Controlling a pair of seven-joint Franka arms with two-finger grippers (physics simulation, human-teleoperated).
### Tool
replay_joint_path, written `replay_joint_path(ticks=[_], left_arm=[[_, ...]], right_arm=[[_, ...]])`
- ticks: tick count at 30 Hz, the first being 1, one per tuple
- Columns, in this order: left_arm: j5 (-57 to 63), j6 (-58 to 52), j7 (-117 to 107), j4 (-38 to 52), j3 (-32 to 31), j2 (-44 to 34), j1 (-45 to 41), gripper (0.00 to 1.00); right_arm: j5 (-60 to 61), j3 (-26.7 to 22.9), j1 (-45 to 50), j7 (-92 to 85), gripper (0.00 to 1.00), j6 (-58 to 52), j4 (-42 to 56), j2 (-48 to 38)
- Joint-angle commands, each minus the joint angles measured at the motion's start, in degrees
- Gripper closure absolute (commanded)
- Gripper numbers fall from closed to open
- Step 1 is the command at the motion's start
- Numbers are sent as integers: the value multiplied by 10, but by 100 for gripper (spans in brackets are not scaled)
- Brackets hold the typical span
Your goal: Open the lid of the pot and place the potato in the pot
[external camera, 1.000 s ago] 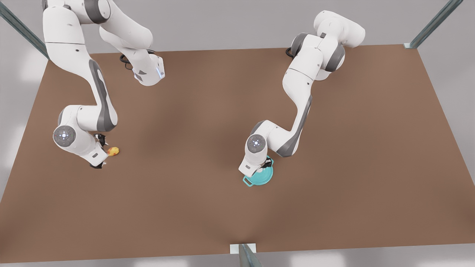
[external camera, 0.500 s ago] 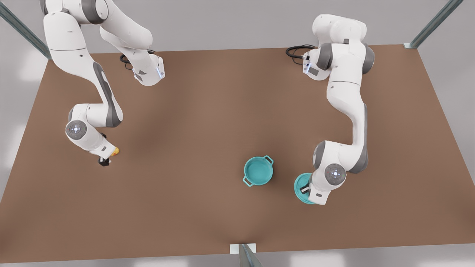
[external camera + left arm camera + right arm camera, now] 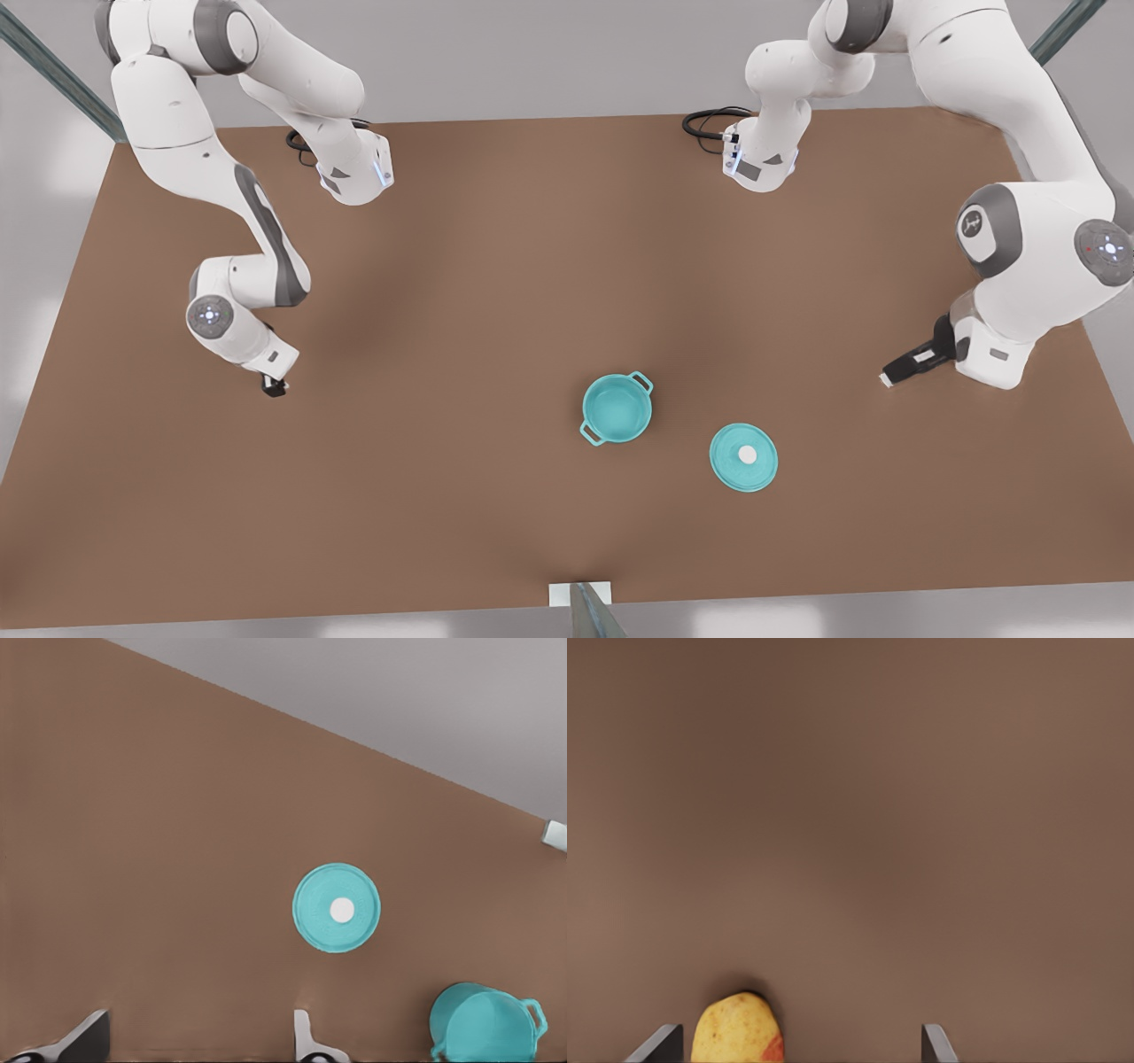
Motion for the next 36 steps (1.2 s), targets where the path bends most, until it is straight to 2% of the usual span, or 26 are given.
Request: replay_joint_path(ticks=[1, 6, 18, 25, 36], left_arm=[[19, -71, 188, -33, -4, -37, -11, 0], [25, -62, 207, -26, -30, -26, -20, 0], [25, -49, 227, -26, -30, -10, -26, 0], [26, -52, 225, -26, -30, -10, -27, 0], [25, -49, 223, -26, -30, -3, -28, 0]], right_arm=[[-12, 0, -2, 0, 0, 23, 1, 7], [-38, -2, -35, -6, 0, 23, 1, 6], [-78, 4, -81, -3, 0, 48, -13, 22], [-78, 22, -79, 28, 0, 69, -34, 29], [-87, 22, -96, 29, 1, 81, -34, 39]])
